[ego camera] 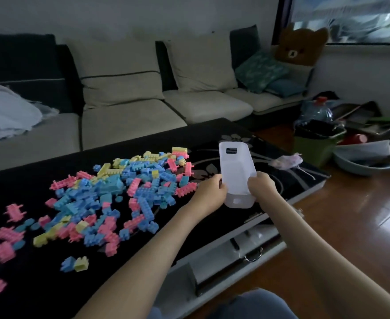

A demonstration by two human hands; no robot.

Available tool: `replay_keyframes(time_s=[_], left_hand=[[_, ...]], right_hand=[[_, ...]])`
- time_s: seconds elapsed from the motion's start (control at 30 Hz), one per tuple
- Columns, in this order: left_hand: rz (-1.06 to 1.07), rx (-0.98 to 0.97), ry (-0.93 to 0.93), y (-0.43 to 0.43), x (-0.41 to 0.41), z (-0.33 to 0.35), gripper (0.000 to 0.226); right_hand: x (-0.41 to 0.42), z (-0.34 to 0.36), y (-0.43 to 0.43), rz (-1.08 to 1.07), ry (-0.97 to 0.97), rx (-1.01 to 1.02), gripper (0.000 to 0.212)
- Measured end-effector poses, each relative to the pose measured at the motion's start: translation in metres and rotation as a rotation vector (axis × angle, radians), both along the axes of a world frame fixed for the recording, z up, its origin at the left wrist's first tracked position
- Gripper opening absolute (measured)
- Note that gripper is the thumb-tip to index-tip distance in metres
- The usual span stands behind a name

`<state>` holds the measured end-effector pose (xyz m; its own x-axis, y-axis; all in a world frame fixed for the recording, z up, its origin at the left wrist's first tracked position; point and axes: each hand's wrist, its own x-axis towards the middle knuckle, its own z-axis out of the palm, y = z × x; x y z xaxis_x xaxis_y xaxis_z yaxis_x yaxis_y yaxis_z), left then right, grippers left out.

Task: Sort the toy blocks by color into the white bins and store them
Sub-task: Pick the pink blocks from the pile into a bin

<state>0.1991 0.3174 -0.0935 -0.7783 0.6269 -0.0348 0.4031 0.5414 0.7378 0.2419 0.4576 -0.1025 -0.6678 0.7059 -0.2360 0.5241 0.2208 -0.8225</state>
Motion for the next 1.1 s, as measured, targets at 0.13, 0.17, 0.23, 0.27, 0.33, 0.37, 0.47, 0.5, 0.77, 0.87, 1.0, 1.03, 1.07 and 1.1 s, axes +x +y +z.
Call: replay_keyframes(time_s=[0.13,0.17,0.23,0.27,0.33,0.37,0.47,0.5,0.77,0.87,1.0,1.03,1.07,1.1], left_hand=[[-0.008,-0.110,0.154,-0.007,-0.020,-0.014,0.037],[0.015,-0.165,0.229,-0.012,-0.028,-0.017,0.037],[0.057,-0.318,0.380,-0.026,-0.048,-0.025,0.036],[0.060,-0.411,0.436,-0.032,-0.056,-0.028,0.037],[0.023,-0.563,0.462,-0.043,-0.071,-0.034,0.047],[0.004,-0.595,0.467,-0.046,-0.075,-0.037,0.050],[0.031,-0.558,0.544,-0.050,-0.083,-0.044,0.038],[0.044,-0.542,0.551,-0.051,-0.085,-0.045,0.036],[0.171,-0.180,0.007,-0.081,-0.117,-0.025,0.029],[0.235,-0.114,-0.055,-0.093,-0.132,-0.025,0.040],[0.302,-0.059,-0.091,-0.094,-0.139,-0.024,0.033],[0.320,-0.044,-0.093,-0.092,-0.138,-0.022,0.034],[0.341,-0.024,-0.086,-0.089,-0.137,-0.019,0.035],[0.363,0.001,-0.071,-0.086,-0.136,-0.016,0.034]], right_hand=[[-0.006,-0.011,-0.004,0.077,-0.119,0.183,0.052],[-0.008,-0.012,-0.009,0.081,-0.122,0.360,0.057],[-0.016,-0.008,-0.029,0.142,-0.019,0.692,0.060],[-0.021,-0.003,-0.040,0.204,0.041,0.792,0.057],[-0.036,0.002,-0.060,0.357,0.112,0.861,0.049],[-0.044,0.003,-0.070,0.433,0.121,0.848,0.045],[-0.075,-0.001,-0.090,0.596,0.058,0.718,0.042],[-0.085,-0.003,-0.093,0.612,0.027,0.677,0.042],[-0.165,-0.024,-0.084,0.543,-0.260,0.492,0.045],[-0.174,-0.038,-0.084,0.545,-0.296,0.558,0.036],[-0.171,-0.042,-0.083,0.421,-0.168,0.631,0.030],[-0.168,-0.038,-0.083,0.401,-0.142,0.637,0.030],[-0.165,-0.031,-0.083,0.391,-0.111,0.651,0.031],[-0.163,-0.024,-0.083,0.385,-0.075,0.665,0.035]])
